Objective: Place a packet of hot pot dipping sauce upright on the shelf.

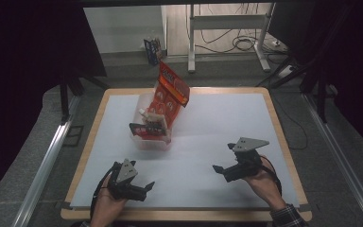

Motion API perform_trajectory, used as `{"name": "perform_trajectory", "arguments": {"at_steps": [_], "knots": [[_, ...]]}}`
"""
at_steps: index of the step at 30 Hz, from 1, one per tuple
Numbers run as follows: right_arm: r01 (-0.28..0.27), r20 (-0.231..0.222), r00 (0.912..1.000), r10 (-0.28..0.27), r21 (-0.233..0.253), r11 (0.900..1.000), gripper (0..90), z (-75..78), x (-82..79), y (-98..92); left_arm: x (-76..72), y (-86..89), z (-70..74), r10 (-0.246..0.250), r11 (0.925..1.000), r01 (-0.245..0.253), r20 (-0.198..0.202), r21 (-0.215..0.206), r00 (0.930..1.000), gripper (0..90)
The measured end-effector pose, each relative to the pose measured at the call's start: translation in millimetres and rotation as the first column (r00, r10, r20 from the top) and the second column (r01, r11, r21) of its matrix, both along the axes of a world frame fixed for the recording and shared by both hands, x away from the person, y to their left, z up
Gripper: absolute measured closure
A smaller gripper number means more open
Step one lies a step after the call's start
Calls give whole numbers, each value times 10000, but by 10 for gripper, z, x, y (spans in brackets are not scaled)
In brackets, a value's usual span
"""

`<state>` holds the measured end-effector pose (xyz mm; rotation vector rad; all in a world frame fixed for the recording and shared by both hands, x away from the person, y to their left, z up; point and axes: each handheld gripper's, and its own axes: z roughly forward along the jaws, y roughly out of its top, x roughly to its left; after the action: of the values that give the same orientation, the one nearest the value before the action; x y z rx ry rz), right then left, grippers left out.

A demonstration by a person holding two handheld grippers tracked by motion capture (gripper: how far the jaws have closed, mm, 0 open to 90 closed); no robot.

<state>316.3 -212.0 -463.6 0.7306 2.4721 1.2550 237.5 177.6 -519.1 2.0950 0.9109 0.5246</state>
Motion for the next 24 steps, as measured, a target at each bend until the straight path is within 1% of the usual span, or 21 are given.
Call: {"name": "perform_trajectory", "arguments": {"at_steps": [8, 10, 17, 24], "knots": [[168, 182, 9997, -164, -214, 9996, 1, -12, -68, -60, 0, 10, 7, 14, 10000, -14, 20, -5, 10000, 17], [245, 304, 9993, -235, -307, 9992, 1, -9, -103, -95, -2, 9, 9, 21, 10000, -21, 39, -20, 10000, 17], [436, 410, 9983, -425, -261, 9987, 0, -5, -159, -184, -18, 21, 18, 25, 10000, -25, 119, 4, 9999, 17], [686, 488, 9965, -674, -230, 9974, 0, -23, -222, -301, -41, 78, 27, 139, 9999, -137, 176, -100, 9997, 17]]}}
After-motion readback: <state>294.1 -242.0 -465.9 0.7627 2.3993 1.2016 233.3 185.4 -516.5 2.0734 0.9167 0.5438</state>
